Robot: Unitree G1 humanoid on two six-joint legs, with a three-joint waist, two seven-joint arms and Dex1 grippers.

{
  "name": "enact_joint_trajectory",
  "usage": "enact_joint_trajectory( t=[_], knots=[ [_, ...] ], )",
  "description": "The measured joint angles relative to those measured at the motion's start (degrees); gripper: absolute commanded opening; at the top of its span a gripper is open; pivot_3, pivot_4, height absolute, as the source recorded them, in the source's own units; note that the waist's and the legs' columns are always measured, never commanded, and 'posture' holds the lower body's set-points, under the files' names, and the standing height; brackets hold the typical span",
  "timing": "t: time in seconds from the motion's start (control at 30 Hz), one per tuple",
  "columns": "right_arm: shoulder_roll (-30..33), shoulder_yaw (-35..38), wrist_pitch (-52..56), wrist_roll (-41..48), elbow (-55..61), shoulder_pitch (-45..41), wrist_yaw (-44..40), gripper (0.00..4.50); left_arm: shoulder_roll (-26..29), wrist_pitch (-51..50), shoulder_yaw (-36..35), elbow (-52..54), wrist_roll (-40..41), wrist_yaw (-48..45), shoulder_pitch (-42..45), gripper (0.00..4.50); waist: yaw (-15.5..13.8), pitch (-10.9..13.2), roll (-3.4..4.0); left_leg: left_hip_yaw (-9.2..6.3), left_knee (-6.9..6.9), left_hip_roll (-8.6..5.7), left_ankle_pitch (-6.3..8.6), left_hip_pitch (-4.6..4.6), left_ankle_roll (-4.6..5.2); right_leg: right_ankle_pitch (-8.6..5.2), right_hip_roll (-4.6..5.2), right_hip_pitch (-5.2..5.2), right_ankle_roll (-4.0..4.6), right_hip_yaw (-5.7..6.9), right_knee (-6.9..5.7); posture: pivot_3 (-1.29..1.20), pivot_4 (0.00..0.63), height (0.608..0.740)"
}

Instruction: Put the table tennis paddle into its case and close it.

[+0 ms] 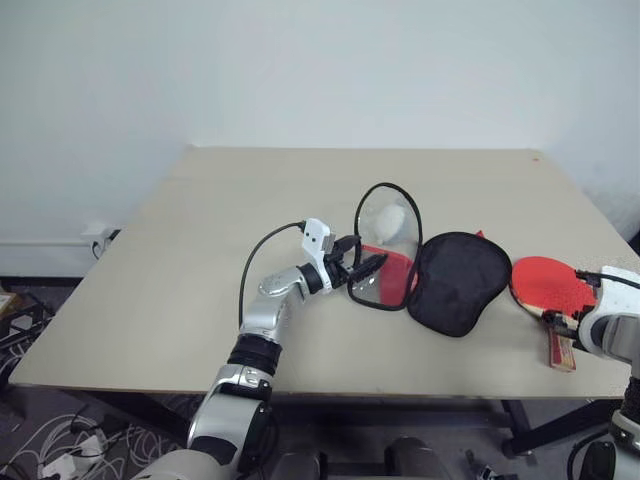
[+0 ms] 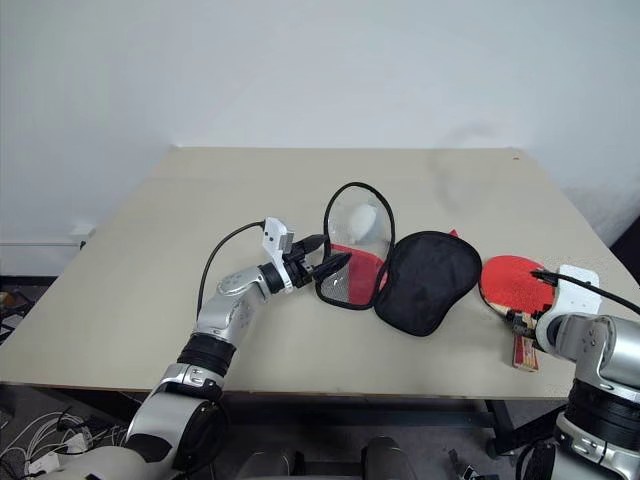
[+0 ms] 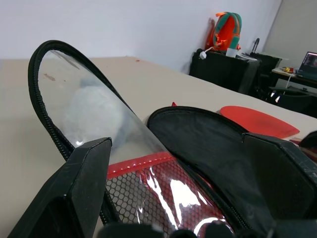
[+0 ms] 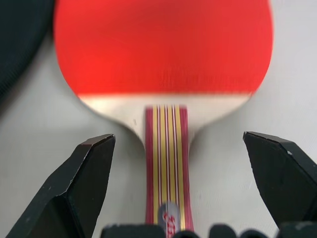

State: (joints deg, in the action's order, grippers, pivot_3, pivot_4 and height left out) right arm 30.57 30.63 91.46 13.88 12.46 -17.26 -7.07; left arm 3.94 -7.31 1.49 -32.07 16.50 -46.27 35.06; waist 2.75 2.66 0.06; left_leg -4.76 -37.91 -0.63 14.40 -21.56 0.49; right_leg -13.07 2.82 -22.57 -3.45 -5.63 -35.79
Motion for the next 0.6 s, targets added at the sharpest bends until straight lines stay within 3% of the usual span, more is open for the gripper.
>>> enact_joint_trajectory(
  t=[0.57, 0.6],
  knots=[
    [-1.0, -1.5, -2.1, -1.1, -2.9, 1.4, -1.4, 4.50, 0.3, 0.2, -0.1, 0.0, 0.0, 0.0, 0.4, 4.49, 0.1, 0.0, -0.14, 0.01, -0.10, 0.01, 0.00, 0.05, 0.00, 0.00, 0.00, 0.07, 0.01, 0.01, -0.01, 0.00, 0.000, 0.740],
    [-1.4, -1.3, -2.2, -1.2, -2.9, 1.2, -1.3, 4.32, 0.3, 0.2, -0.1, 0.0, 0.0, 0.0, 0.4, 4.50, 0.1, 0.0, -0.15, 0.01, -0.10, 0.01, 0.00, 0.05, 0.00, 0.00, 0.00, 0.07, 0.01, 0.00, -0.01, 0.00, 0.000, 0.740]
  ],
)
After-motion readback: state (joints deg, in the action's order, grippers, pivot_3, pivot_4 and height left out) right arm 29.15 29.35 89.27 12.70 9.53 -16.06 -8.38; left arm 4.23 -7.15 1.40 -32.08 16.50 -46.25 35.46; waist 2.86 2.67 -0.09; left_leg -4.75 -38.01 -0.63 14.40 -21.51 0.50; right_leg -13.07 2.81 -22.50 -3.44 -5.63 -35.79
